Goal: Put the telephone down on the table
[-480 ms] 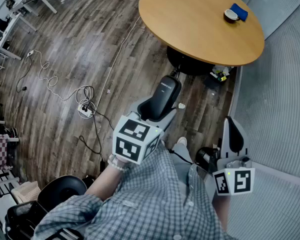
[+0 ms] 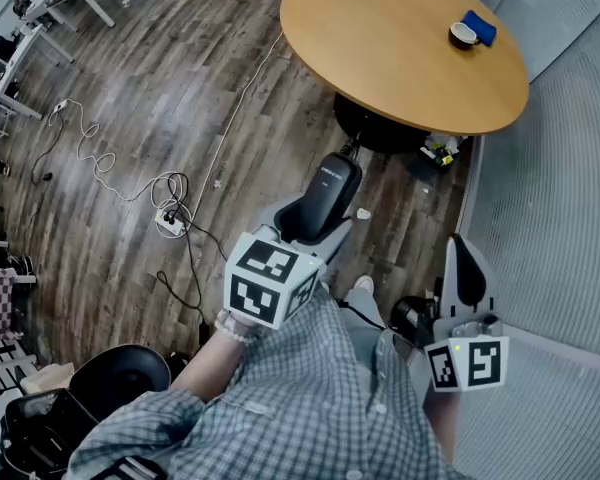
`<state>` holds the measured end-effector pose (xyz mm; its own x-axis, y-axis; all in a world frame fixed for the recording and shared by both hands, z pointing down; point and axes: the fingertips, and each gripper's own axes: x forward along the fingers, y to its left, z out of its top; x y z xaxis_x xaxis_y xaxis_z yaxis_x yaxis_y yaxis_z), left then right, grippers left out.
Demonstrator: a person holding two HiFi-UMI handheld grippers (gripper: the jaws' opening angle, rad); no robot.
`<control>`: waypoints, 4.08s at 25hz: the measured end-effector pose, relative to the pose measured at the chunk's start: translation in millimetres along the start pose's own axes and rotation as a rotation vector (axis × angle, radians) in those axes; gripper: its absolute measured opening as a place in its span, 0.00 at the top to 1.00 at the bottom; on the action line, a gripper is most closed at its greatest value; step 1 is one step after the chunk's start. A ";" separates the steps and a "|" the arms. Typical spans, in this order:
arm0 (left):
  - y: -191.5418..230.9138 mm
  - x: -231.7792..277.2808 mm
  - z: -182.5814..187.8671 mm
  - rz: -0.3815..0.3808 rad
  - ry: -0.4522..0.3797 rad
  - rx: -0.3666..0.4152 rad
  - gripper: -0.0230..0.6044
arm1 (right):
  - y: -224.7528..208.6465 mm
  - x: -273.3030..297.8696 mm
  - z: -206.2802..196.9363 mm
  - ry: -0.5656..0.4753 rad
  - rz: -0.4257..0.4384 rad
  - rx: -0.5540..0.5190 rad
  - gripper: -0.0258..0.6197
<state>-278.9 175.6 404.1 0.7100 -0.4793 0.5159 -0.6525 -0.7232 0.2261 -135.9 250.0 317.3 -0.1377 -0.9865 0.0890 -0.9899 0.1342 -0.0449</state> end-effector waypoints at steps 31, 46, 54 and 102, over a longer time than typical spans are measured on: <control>-50.3 50.3 53.0 0.138 -0.088 -0.094 0.52 | -104.2 13.2 18.1 -0.017 0.162 -0.043 0.94; -73.4 74.1 73.0 0.164 -0.105 -0.098 0.52 | -144.7 4.4 13.0 -0.001 0.172 -0.031 0.94; -57.8 122.4 97.6 0.128 -0.096 -0.072 0.52 | -177.6 35.1 8.0 -0.003 0.118 -0.018 0.94; 49.7 311.7 233.7 -0.103 0.001 -0.004 0.52 | -255.9 251.1 37.2 0.039 -0.054 -0.026 0.94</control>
<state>-28.2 -125.9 383.0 0.7733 -0.4019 0.4904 -0.5769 -0.7670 0.2810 84.1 -35.5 314.0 -0.0844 -0.9880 0.1290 -0.9964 0.0834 -0.0130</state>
